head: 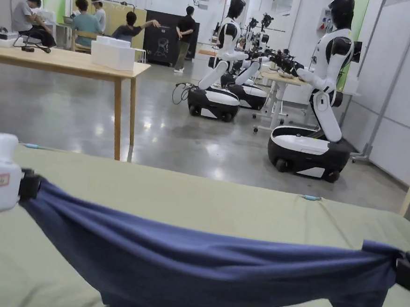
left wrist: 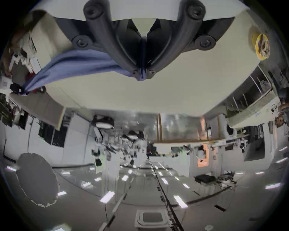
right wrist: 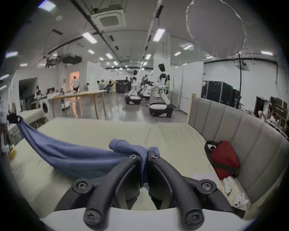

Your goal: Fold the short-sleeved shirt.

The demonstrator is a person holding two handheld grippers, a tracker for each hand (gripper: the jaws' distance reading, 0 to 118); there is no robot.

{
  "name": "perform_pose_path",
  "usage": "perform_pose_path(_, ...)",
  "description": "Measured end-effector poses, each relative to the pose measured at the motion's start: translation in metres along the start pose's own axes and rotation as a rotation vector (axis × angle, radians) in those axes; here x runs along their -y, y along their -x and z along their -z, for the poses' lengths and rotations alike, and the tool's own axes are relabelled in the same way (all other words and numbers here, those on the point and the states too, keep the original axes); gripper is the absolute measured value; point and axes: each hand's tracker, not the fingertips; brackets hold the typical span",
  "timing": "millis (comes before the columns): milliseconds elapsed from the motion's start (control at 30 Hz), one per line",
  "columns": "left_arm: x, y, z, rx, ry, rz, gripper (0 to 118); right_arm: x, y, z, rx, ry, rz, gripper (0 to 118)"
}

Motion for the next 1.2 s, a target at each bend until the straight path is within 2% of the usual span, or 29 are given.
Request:
perform_pose_path(67, 0.049, 0.003, -0.013, -0.009, 0.092, 0.061, 1, 0.040, 0.000, -0.017, -0.036, 0.084, -0.045, 9)
perform_pose_path(100, 0.075, 0.005, -0.018, -0.011, 0.147, 0.087, 1, 0.062, 0.000, -0.024, -0.053, 0.132, -0.042, 9)
perform_pose_path(233, 0.172, 0.022, -0.025, -0.040, 0.348, -0.002, 1, 0.153, 0.005, -0.036, -0.068, 0.320, -0.101, 9)
perform_pose_path(300, 0.206, 0.029, -0.021, -0.065, 0.422, -0.014, 1, 0.181, 0.006, -0.035, -0.049, 0.390, -0.092, 9)
perform_pose_path(367, 0.219, 0.034, -0.021, -0.069, 0.401, -0.026, 10, 0.192, 0.000, -0.033, -0.058, 0.403, -0.046, 9)
perform_pose_path(400, 0.217, 0.032, -0.025, -0.081, 0.380, -0.032, 28, 0.190, -0.002, -0.036, -0.051, 0.389, -0.029, 10)
perform_pose_path(433, 0.208, 0.027, -0.032, -0.117, 0.344, -0.019, 79, 0.183, -0.002, -0.041, -0.042, 0.352, -0.009, 20)
perform_pose_path(467, 0.200, 0.027, -0.029, -0.121, 0.296, 0.011, 110, 0.169, 0.002, -0.047, -0.047, 0.302, 0.001, 45)
perform_pose_path(500, 0.188, 0.018, -0.038, -0.097, 0.232, 0.027, 118, 0.155, 0.008, -0.053, -0.038, 0.249, 0.012, 79)
perform_pose_path(533, 0.172, 0.005, -0.051, -0.080, 0.133, 0.043, 117, 0.138, 0.016, -0.063, -0.063, 0.191, 0.031, 108)
perform_pose_path(567, 0.157, -0.007, -0.059, -0.091, 0.077, 0.061, 117, 0.123, 0.026, -0.068, -0.109, 0.134, 0.038, 115)
perform_pose_path(667, 0.127, -0.042, -0.077, -0.064, -0.099, 0.102, 117, 0.085, 0.070, -0.082, -0.107, -0.044, 0.004, 115)
perform_pose_path(700, 0.122, -0.052, -0.080, -0.049, -0.129, 0.098, 115, 0.078, 0.085, -0.084, -0.114, -0.089, 0.001, 111)
perform_pose_path(733, 0.120, -0.059, -0.082, -0.048, -0.158, 0.090, 98, 0.073, 0.096, -0.087, -0.146, -0.120, 0.004, 83)
perform_pose_path(767, 0.120, -0.063, -0.083, -0.051, -0.185, 0.088, 64, 0.071, 0.104, -0.089, -0.180, -0.135, 0.005, 34)
perform_pose_path(800, 0.120, -0.067, -0.084, -0.058, -0.192, 0.089, 15, 0.070, 0.115, -0.086, -0.146, -0.129, 0.005, 1)
perform_pose_path(833, 0.120, -0.069, -0.082, -0.062, -0.175, 0.092, 0, 0.070, 0.126, -0.084, -0.080, -0.133, -0.019, 1)
perform_pose_path(867, 0.122, -0.069, -0.083, -0.091, -0.151, 0.100, 0, 0.071, 0.131, -0.084, -0.070, -0.157, -0.032, 1)
perform_pose_path(900, 0.123, -0.064, -0.086, -0.077, -0.169, 0.105, 0, 0.071, 0.133, -0.082, -0.139, -0.151, -0.029, 1)
perform_pose_path(933, 0.122, -0.058, -0.085, -0.040, -0.106, 0.117, 0, 0.071, 0.135, -0.078, -0.196, -0.115, 0.000, 1)
perform_pose_path(1100, 0.148, 0.002, -0.071, -0.111, 0.086, 0.088, 0, 0.076, 0.144, -0.070, -0.194, -0.105, -0.018, 1)
perform_pose_path(1167, 0.166, 0.028, -0.061, -0.073, 0.181, -0.002, 0, 0.080, 0.146, -0.063, -0.210, -0.078, -0.007, 1)
perform_pose_path(1200, 0.174, 0.040, -0.055, -0.058, 0.229, -0.057, 14, 0.080, 0.148, -0.059, -0.216, -0.065, -0.005, 1)
